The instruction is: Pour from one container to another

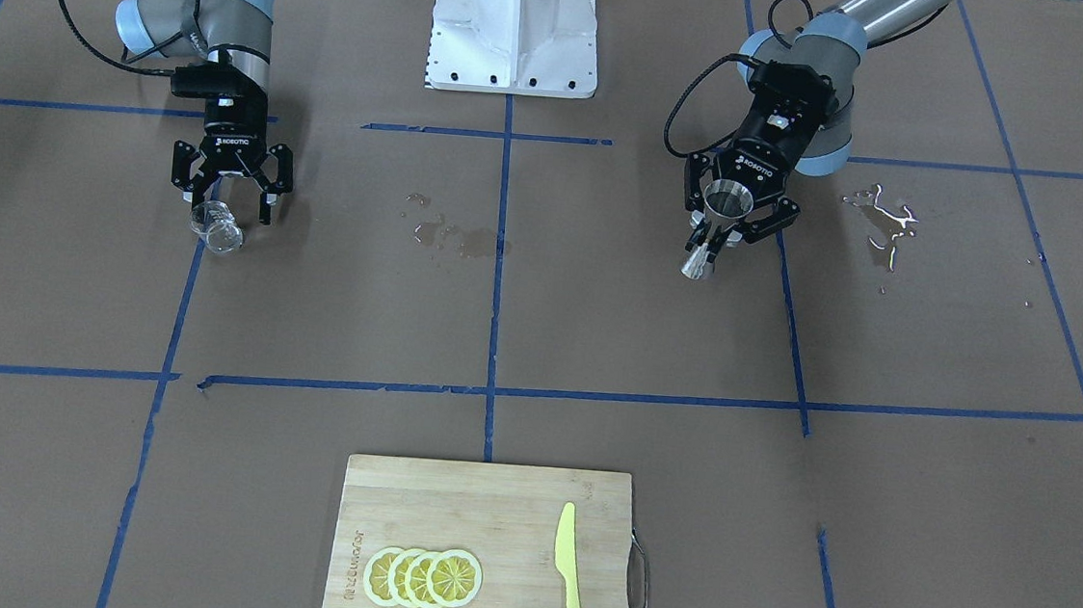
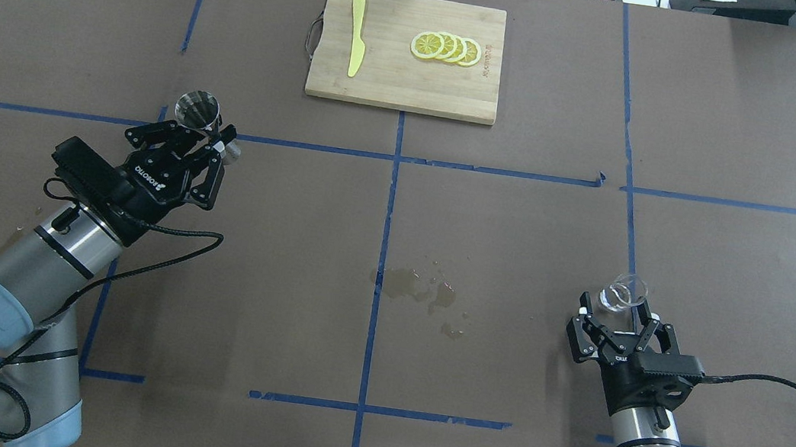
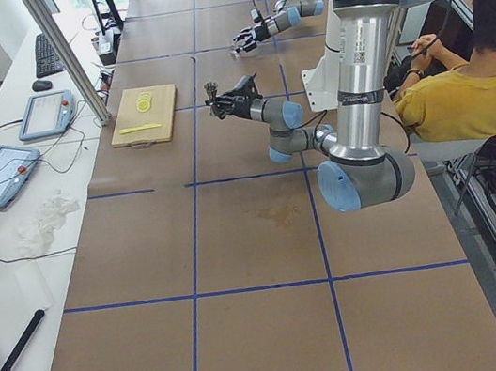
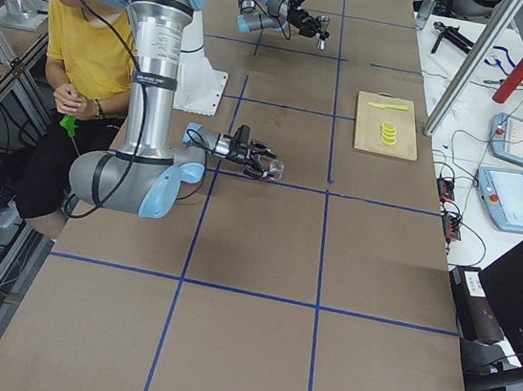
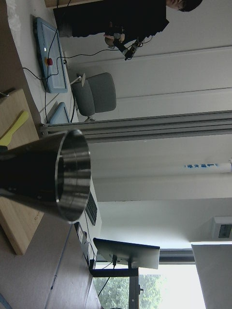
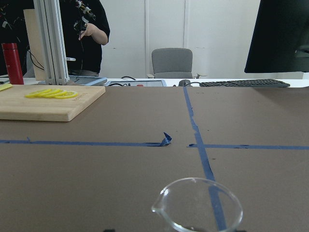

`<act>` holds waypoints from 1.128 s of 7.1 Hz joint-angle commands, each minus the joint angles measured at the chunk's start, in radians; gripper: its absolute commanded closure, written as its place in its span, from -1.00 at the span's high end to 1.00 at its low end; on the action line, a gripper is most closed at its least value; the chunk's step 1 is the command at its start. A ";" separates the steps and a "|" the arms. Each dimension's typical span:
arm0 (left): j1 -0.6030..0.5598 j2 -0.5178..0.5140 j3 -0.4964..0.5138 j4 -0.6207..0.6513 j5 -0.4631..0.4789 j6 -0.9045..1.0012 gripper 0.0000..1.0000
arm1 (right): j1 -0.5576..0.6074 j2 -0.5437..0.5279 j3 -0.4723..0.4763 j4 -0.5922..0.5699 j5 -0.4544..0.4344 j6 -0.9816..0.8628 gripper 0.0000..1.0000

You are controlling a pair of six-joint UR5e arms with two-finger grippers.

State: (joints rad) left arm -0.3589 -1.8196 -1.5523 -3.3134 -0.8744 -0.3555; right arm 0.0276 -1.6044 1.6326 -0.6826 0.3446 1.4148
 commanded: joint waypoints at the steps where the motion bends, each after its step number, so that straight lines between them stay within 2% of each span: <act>1: -0.002 0.003 0.000 0.000 -0.001 0.001 -1.00 | -0.065 -0.101 0.115 0.003 -0.038 -0.005 1.00; 3: -0.012 0.026 0.000 0.000 -0.001 0.006 -1.00 | -0.118 -0.138 0.183 0.005 -0.068 -0.005 1.00; 4: -0.035 0.086 -0.003 0.000 -0.005 0.007 -1.00 | -0.118 -0.210 0.261 0.005 -0.055 -0.031 1.00; 5: -0.078 0.165 -0.023 0.000 -0.012 0.007 -1.00 | -0.115 -0.253 0.351 0.003 -0.039 -0.104 1.00; 6: -0.106 0.265 -0.044 -0.002 -0.012 0.006 -1.00 | -0.101 -0.256 0.374 0.002 -0.017 -0.117 1.00; 7: -0.112 0.352 -0.043 -0.026 0.008 -0.006 -1.00 | -0.051 -0.252 0.375 0.003 0.043 -0.157 1.00; 8: -0.112 0.453 -0.023 -0.175 0.031 -0.023 -1.00 | 0.003 -0.244 0.378 0.003 0.101 -0.195 1.00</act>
State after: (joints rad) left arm -0.4646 -1.4789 -1.5874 -3.3728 -0.8663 -0.3627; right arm -0.0259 -1.8527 2.0022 -0.6799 0.3821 1.2640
